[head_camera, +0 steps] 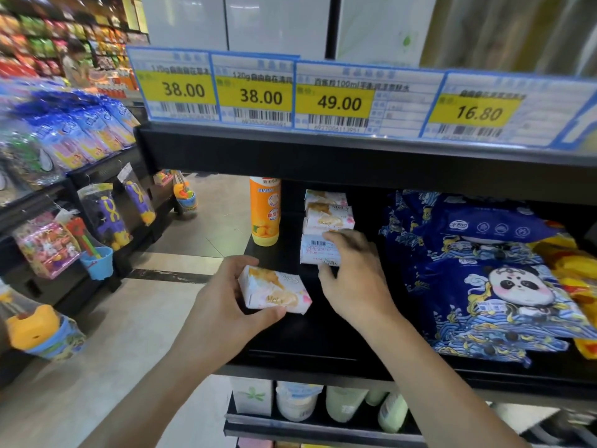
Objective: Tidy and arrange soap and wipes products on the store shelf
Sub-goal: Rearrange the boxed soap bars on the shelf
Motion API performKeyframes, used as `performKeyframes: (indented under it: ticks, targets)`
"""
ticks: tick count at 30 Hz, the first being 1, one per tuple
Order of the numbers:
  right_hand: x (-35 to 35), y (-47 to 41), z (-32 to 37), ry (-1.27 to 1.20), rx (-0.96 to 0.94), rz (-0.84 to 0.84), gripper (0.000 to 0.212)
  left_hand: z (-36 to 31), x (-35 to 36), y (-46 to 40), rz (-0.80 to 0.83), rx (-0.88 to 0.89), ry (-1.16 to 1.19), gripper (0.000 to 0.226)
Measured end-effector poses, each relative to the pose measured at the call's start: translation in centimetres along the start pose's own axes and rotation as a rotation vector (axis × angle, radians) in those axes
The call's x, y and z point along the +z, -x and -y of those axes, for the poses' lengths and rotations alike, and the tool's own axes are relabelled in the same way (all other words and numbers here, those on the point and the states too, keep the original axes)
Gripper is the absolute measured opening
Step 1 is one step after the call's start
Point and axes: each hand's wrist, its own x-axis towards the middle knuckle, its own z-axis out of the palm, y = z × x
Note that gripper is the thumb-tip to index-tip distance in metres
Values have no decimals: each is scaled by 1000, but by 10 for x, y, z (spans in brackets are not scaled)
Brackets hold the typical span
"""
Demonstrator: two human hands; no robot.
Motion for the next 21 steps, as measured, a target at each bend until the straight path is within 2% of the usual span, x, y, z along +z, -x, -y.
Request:
performKeyframes:
  ticks: [4,8,14,18,21]
  targets:
    - [11,-26,0,86,80,135,69,1,-4,-9,55,0,-136,70]
    - [14,-31,-4,158,116,195,61,4,-7,-18,69,7,-279,73]
    - [9,-27,-7,150,145,239,59,4,-8,-23,64,-7,-294,82]
    - [1,-16,-7,141,167,189,57,0,-4,-16,73,14,-243,89]
    - [-3,5,-6,22,108,8,61,-6,-4,-9,-62,99,-222,77]
